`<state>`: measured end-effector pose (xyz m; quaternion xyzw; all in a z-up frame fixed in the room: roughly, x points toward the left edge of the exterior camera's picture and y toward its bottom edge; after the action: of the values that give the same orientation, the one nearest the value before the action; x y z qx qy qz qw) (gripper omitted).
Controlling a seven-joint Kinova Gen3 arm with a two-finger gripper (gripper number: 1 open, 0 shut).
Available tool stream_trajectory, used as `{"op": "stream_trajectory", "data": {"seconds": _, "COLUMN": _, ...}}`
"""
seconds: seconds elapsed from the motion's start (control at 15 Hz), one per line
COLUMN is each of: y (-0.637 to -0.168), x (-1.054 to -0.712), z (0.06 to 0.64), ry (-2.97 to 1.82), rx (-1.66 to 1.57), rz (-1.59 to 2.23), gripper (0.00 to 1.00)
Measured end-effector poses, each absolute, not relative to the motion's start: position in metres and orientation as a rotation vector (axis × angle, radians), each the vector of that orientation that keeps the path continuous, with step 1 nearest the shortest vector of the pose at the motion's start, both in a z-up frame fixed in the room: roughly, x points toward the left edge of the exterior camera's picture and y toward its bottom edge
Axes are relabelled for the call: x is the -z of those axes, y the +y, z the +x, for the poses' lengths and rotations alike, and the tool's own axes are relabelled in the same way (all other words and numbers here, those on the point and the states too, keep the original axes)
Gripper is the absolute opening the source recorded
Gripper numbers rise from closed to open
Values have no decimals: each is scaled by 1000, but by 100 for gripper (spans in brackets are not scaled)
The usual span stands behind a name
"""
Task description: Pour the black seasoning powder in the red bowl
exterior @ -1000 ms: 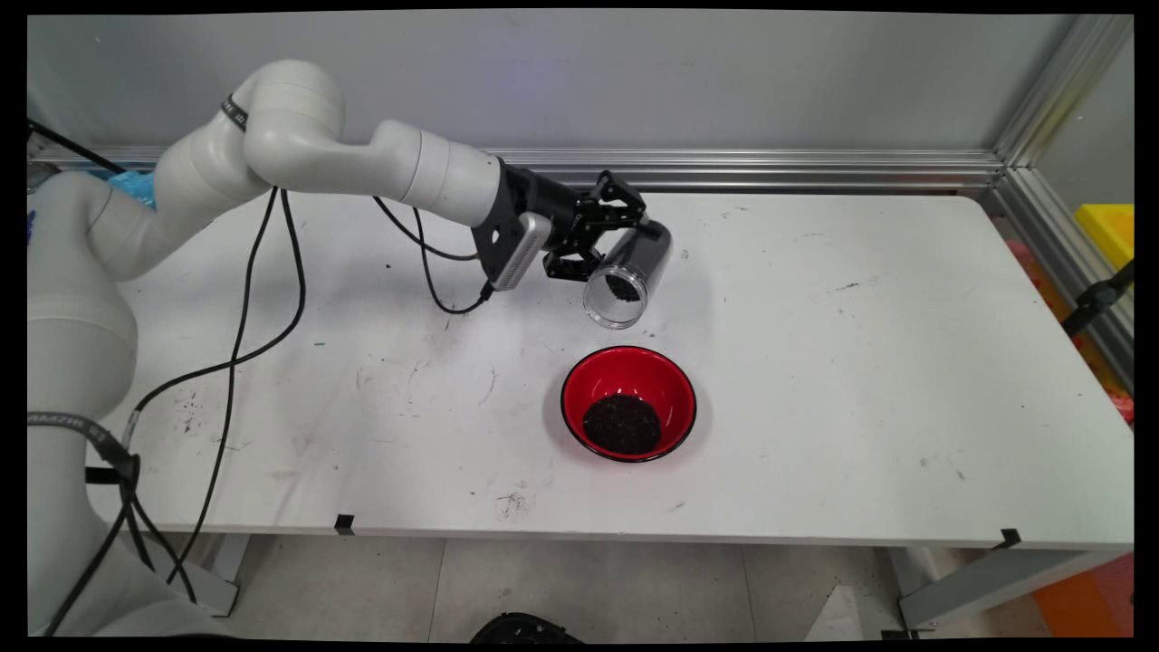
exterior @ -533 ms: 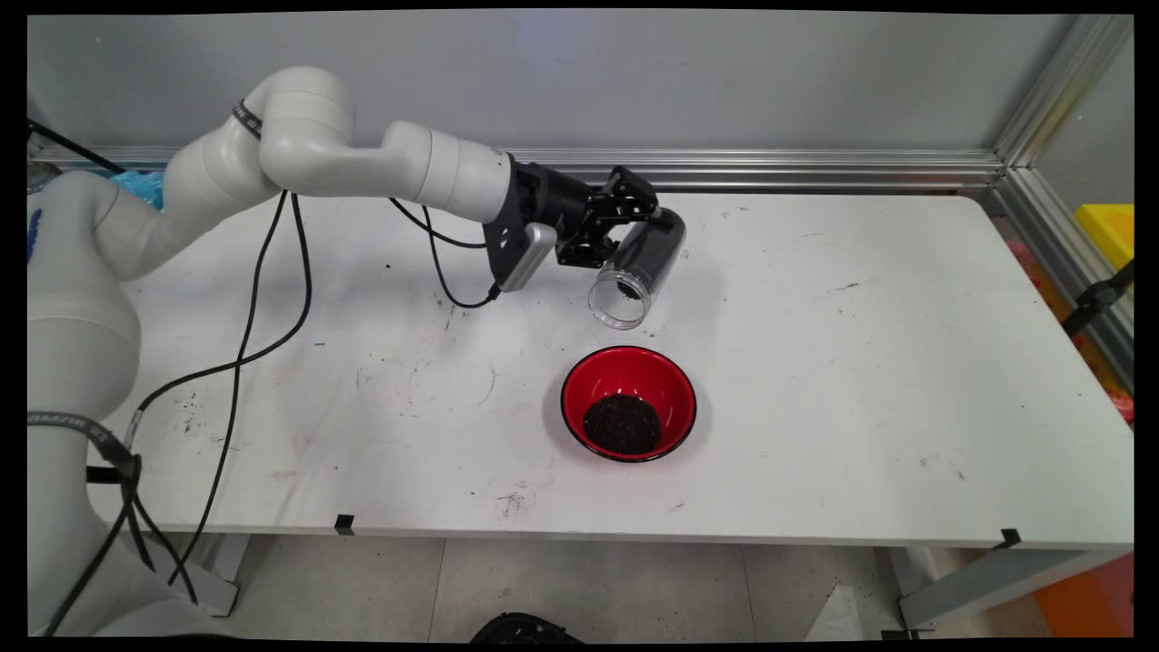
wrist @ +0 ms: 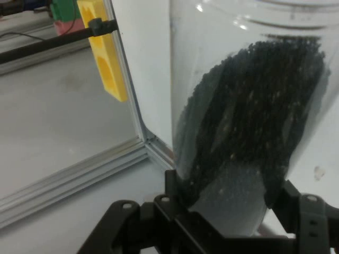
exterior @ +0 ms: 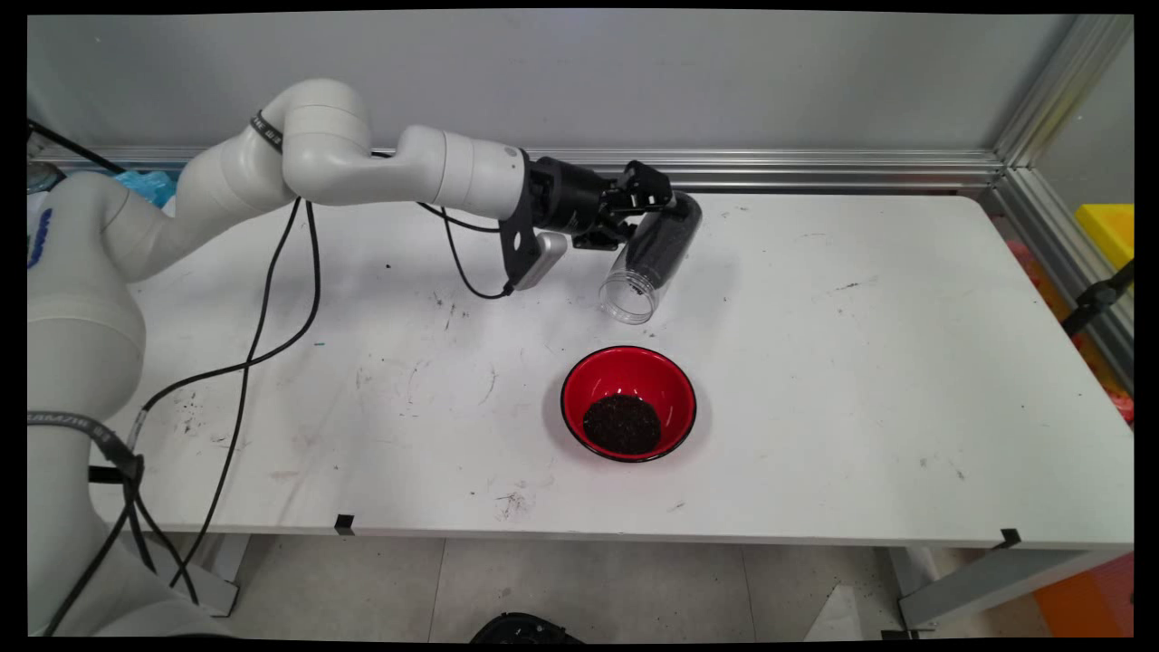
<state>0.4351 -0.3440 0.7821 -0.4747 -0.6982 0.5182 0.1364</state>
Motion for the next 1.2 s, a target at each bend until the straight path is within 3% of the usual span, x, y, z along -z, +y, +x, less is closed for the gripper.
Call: {"op": "stream_trajectory", "data": {"seconds": 1.2, "y": -325, "x": -771, "z": 421, "ry": -1925, "rx": -1651, "rz": -1498, "gripper": 0}}
